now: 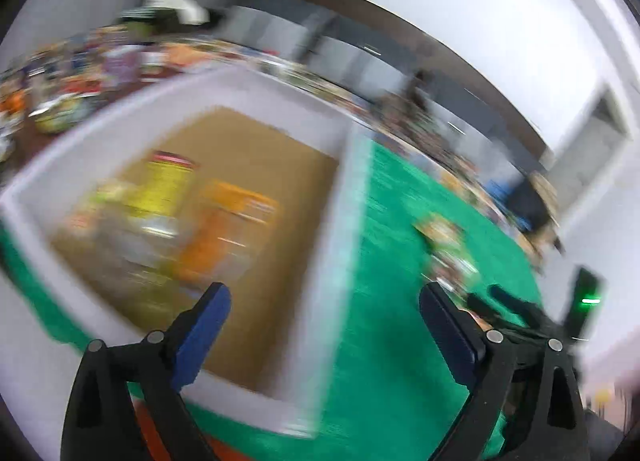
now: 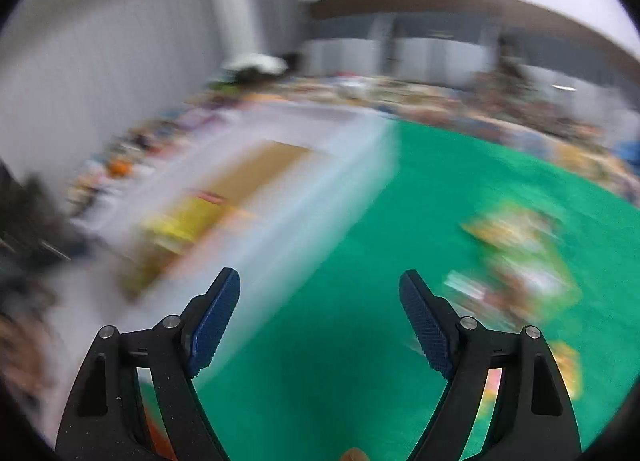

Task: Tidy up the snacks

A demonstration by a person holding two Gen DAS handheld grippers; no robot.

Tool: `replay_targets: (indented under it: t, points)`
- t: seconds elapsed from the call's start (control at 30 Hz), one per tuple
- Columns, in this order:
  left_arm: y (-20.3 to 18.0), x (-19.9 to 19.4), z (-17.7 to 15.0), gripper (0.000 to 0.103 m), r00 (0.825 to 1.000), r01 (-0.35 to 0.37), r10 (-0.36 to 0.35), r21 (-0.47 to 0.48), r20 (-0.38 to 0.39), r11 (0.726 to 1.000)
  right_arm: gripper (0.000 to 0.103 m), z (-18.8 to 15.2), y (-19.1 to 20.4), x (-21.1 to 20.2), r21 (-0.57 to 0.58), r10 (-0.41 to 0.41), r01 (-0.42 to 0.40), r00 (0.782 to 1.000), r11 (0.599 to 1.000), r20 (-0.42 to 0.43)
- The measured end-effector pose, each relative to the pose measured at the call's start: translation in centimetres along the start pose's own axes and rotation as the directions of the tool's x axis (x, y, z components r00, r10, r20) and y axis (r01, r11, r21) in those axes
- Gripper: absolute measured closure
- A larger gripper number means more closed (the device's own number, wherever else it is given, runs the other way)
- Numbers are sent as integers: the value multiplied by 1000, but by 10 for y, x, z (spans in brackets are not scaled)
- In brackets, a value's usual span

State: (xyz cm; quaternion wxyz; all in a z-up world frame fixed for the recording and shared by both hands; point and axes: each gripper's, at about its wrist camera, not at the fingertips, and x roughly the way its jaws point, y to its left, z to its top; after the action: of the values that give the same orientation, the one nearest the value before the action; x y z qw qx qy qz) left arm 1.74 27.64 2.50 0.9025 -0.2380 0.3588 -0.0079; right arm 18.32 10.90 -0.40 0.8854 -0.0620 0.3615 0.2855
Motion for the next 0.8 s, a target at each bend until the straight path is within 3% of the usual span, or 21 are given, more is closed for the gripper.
replay_targets:
  t: [0.07, 0.13, 0.27, 0.33, 0.4, 0.53, 0.6, 0.67, 0.8]
  points:
    - [-47, 25, -21, 1, 995, 76, -70, 69, -74, 995, 18, -41, -60, -13, 51, -156, 158, 987, 986, -42]
    - [-80, 56, -42, 1, 985, 105, -87, 116, -150, 988, 18, -79, -122, -31, 114, -291, 301, 952, 947, -99]
    - [-115, 132, -78, 1, 961, 38, 12, 176, -275, 984, 18, -125, -209, -58, 163, -446, 478, 873, 863, -197]
    - [-121, 155, -84, 1, 961, -6, 67, 220, -267, 975, 18, -141, -240, -69, 192, -479, 522, 847, 831, -233]
    - [-126, 174, -82, 1, 964, -72, 138, 278, -227, 958, 18, -152, -263, -80, 238, -480, 531, 844, 813, -240]
    - [-127, 201, -79, 1, 963, -138, 203, 323, -178, 936, 18, -157, -286, -80, 275, -474, 527, 848, 804, -238]
    - [-126, 210, -78, 1, 960, -174, 238, 348, -150, 921, 18, -155, -286, -71, 292, -456, 507, 860, 811, -229]
    - [-123, 211, -79, 1, 959, -186, 249, 363, -135, 913, 17, -157, -291, -73, 320, -432, 486, 873, 813, -228]
    - [-124, 213, -82, 1, 959, -198, 257, 371, -117, 907, 14, -156, -292, -69, 317, -428, 484, 873, 815, -232]
